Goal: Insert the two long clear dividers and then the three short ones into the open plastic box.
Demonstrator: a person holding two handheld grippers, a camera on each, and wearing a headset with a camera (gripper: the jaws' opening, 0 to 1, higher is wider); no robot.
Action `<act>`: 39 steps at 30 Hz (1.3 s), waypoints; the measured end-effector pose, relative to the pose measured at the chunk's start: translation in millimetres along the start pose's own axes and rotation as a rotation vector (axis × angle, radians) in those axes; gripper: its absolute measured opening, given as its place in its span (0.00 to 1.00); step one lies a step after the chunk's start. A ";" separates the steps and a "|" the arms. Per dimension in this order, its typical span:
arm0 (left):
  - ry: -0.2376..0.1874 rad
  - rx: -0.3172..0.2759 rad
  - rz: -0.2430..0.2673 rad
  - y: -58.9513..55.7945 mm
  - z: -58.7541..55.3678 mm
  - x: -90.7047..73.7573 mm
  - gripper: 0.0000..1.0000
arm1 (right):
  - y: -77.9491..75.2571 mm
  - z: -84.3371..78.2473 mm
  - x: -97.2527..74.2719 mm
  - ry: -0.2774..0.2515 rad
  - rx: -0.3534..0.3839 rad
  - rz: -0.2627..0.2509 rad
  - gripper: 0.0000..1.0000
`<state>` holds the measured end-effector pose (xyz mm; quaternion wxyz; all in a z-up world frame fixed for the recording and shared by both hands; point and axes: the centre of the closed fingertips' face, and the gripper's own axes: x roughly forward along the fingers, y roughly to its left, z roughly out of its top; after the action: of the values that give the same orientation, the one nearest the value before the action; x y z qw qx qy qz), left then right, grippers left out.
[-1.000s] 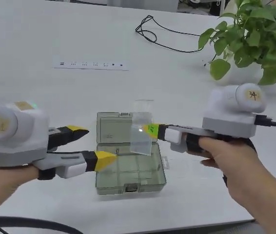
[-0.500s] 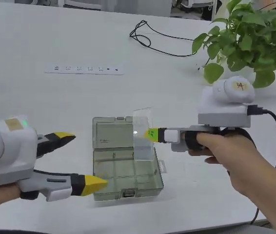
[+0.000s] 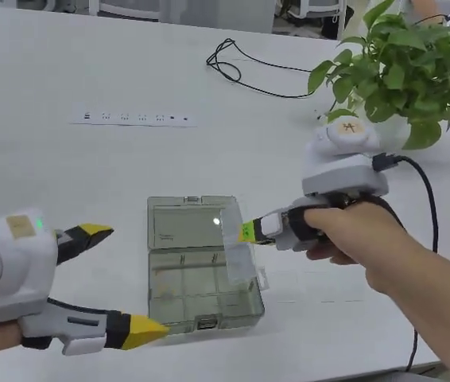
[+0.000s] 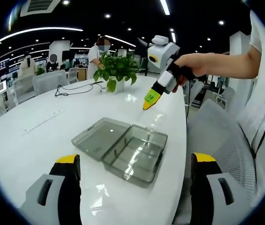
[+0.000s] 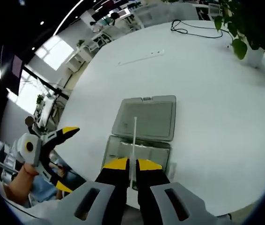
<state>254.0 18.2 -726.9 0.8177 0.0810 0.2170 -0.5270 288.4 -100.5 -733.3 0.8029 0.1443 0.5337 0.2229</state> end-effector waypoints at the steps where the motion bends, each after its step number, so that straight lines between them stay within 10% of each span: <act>1: 0.002 0.001 -0.002 0.5 -0.9 0.3 1.00 | -0.1 -3.4 1.0 0.018 0.007 -0.003 0.07; 18: 0.003 0.005 -0.046 1.9 -9.9 0.9 1.00 | -20.3 -22.6 29.5 0.152 0.115 -0.065 0.06; 39: -0.018 -0.018 -0.053 0.0 -10.5 1.6 1.00 | -28.9 -36.8 44.9 0.184 0.135 -0.102 0.06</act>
<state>251.7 20.7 -737.0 0.8060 0.0630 0.2165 -0.5472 275.3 -102.6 -796.7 0.7493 0.1495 0.6256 0.1575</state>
